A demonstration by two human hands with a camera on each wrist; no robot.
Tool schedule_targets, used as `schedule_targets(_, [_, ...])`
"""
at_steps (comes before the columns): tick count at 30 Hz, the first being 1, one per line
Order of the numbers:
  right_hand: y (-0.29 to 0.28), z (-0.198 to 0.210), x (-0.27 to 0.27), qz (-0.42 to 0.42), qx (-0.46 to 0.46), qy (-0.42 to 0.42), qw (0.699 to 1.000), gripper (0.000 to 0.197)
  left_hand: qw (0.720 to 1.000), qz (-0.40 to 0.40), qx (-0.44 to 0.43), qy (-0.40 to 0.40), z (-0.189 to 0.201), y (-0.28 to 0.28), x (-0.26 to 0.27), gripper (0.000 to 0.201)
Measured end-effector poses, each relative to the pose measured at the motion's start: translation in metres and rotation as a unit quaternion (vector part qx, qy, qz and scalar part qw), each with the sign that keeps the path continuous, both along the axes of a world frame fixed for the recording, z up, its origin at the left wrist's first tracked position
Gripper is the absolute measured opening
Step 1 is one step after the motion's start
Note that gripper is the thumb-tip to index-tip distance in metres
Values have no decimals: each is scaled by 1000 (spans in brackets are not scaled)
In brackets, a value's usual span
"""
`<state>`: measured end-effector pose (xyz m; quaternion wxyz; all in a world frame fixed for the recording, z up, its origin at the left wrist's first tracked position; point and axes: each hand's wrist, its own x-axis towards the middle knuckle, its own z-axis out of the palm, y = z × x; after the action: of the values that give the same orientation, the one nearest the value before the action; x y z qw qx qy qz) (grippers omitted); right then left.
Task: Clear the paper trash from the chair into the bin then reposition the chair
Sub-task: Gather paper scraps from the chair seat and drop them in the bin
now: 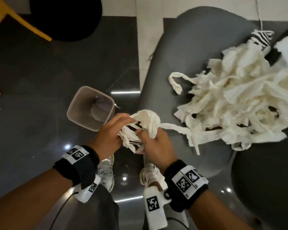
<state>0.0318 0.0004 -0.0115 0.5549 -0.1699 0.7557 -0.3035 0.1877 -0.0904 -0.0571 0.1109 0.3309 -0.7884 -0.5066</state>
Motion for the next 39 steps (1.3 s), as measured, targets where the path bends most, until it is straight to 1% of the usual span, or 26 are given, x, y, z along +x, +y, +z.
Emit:
schedule_targets(2, [-24, -4, 31, 35, -5, 1, 999, 36, 999, 37, -5, -1, -3, -16, 34, 68])
schedule_targets(3, [-35, -8, 45, 44, -6, -1, 999, 37, 998, 56, 0, -2, -3, -23, 49, 66])
schedule_targets(7, [-79, -22, 93, 111, -19, 31, 993, 30, 990, 141, 19, -12, -13, -49, 100, 55])
schedule_targets(9, [-100, -32, 115, 132, 4, 35, 991, 38, 980, 194, 34, -32, -25, -61, 125, 52])
schedule_targets(11, [-118, -49, 135, 153, 35, 34, 987, 45, 964, 245, 80, -65, -40, -68, 151, 50])
schedule_targets(12, [-126, -56, 142, 173, 46, 45, 983, 44, 955, 265, 108, -78, -51, -70, 164, 50])
schedule_targets(14, [-145, -78, 158, 227, 63, 74, 969, 35, 936, 296, 160, -101, -76, -70, 195, 52])
schedule_targets(15, [-148, -84, 153, 233, 72, 89, 966, 33, 933, 291, 180, -108, -85, -66, 198, 52])
schedule_targets(17, [-157, -109, 154, 265, 106, 106, 953, 33, 931, 280, 203, -114, -104, -56, 212, 50])
schedule_targets(19, [-164, -133, 159, 292, 136, 121, 939, 35, 933, 281, 188, -121, -121, -46, 219, 45])
schedule_targets(21, [-167, -153, 162, 272, 167, 123, 940, 37, 921, 313, 204, -107, -129, -41, 218, 36])
schedule_targets(23, [-168, -169, 161, 251, 183, 106, 945, 34, 906, 349, 225, -84, -135, -44, 211, 29])
schedule_targets(25, [-167, -181, 158, 263, 205, 100, 937, 32, 904, 358, 221, -79, -145, -50, 201, 29])
schedule_targets(27, [-165, -192, 155, 281, 219, 118, 927, 37, 914, 346, 189, -95, -156, -57, 192, 36])
schedule_targets(29, [-164, -206, 151, 294, 207, 147, 921, 42, 918, 338, 176, -110, -168, -65, 181, 47])
schedule_targets(31, [-167, -217, 147, 311, 187, 136, 922, 51, 916, 327, 213, -90, -181, -70, 172, 62])
schedule_targets(33, [-169, -227, 144, 351, 153, 90, 919, 65, 923, 284, 253, -60, -196, -68, 167, 85])
schedule_targets(34, [-169, -232, 142, 377, 146, 80, 911, 70, 927, 261, 263, -62, -201, -67, 165, 96])
schedule_targets(35, [-169, -236, 139, 397, 141, 76, 904, 69, 929, 244, 269, -72, -206, -65, 165, 103])
schedule_targets(36, [-167, -241, 135, 417, 143, 78, 894, 63, 929, 237, 269, -91, -208, -65, 164, 105])
schedule_targets(37, [-167, -240, 132, 440, 144, 84, 882, 55, 927, 239, 268, -110, -208, -65, 163, 104])
schedule_targets(39, [-166, -227, 125, 481, 141, 103, 859, 38, 923, 245, 258, -145, -204, -67, 162, 98])
